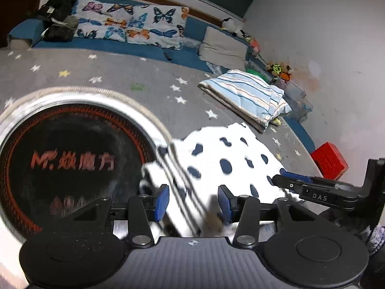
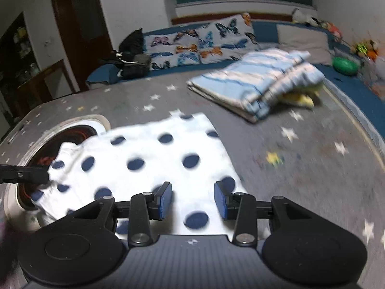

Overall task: Fold clothes
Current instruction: 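Lower the trousers beside the cooktop and open the left gripper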

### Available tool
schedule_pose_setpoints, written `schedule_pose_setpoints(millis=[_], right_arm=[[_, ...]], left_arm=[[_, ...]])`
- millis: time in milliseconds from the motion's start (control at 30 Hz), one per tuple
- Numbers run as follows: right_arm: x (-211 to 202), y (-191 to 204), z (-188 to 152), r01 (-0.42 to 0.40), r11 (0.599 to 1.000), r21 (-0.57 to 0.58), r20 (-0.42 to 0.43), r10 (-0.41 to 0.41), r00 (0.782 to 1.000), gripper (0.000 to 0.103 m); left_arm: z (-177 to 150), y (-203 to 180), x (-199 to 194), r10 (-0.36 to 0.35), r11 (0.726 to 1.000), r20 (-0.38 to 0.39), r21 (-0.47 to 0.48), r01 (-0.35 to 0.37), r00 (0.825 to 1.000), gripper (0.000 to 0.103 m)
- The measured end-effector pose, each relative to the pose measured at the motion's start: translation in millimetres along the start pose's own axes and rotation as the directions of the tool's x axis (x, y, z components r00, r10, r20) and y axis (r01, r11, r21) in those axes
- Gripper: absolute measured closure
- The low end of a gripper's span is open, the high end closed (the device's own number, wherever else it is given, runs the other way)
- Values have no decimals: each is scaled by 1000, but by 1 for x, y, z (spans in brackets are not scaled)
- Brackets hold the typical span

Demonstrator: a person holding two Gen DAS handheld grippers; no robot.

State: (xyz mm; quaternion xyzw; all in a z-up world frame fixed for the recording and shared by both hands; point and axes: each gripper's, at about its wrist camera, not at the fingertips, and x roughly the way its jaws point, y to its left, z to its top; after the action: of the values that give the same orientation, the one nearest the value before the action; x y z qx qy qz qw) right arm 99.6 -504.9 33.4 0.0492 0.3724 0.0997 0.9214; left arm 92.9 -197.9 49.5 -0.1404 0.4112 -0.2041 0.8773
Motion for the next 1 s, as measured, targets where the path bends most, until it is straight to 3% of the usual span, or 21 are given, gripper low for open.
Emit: schedule_pose_setpoints(millis=[233, 500, 567, 767, 1000], right_arm=[[-4, 1, -9, 2, 1000, 5, 16, -2, 1000, 61], [-5, 8, -11, 7, 1000, -14, 21, -7, 1000, 58], [-6, 11, -13, 6, 1000, -19, 22, -5, 1000, 54], [-10, 22, -16, -1, 999, -52, 26, 2, 1000, 51], [-16, 35, -19, -30, 997, -67, 38, 33, 999, 48]], left_arm=[[-33, 1, -18, -21, 1000, -18, -15, 20, 1000, 51], [-51, -11, -7, 29, 996, -38, 82, -26, 999, 52], [-50, -11, -5, 45, 995, -27, 94, -42, 999, 62], [-42, -7, -2, 87, 985, 12, 148, -88, 996, 74], [-28, 9, 1, 161, 976, 41, 145, -165, 986, 74]])
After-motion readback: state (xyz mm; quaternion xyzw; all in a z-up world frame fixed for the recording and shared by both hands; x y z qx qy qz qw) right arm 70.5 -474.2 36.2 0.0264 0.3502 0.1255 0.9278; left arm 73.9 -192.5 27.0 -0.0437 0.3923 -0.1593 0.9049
